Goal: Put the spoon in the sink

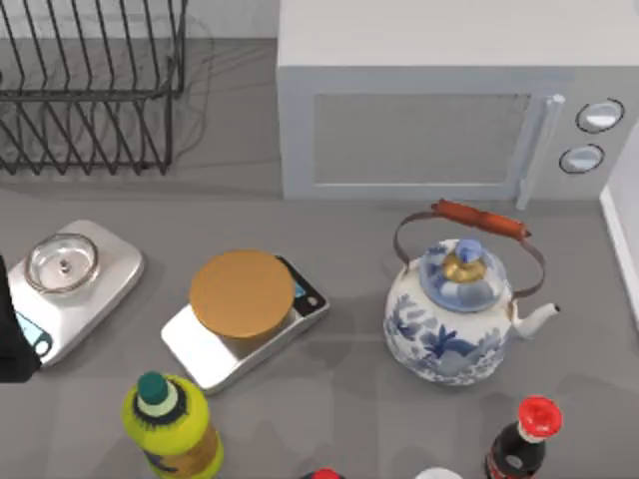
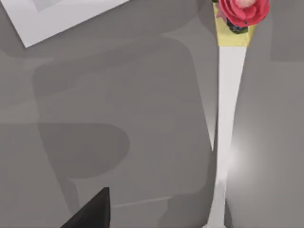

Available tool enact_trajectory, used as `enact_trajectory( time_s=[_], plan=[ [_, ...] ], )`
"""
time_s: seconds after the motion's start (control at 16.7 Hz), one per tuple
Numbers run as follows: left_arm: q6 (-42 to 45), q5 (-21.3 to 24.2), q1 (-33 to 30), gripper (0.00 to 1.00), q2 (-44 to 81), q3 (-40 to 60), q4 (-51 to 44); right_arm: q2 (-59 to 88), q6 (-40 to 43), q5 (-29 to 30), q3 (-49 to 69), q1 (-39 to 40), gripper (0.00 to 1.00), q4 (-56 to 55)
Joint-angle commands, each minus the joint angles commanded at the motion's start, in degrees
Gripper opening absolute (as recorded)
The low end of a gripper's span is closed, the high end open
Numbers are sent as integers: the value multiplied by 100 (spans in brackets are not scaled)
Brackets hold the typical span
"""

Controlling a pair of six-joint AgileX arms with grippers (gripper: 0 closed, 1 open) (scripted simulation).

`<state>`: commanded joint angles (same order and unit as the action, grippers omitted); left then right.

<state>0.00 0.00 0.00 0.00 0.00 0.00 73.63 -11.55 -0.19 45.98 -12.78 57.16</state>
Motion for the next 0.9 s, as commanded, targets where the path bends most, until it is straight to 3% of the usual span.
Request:
enact_trajectory(
  time_s=[0.54, 0.9],
  plan=[
    [0, 0, 0, 100, 0, 0, 0, 443, -69, 7, 295, -58, 100, 328],
    [0, 0, 0, 100, 0, 0, 0, 1029, -101, 7, -365, -65, 100, -924]
  ],
)
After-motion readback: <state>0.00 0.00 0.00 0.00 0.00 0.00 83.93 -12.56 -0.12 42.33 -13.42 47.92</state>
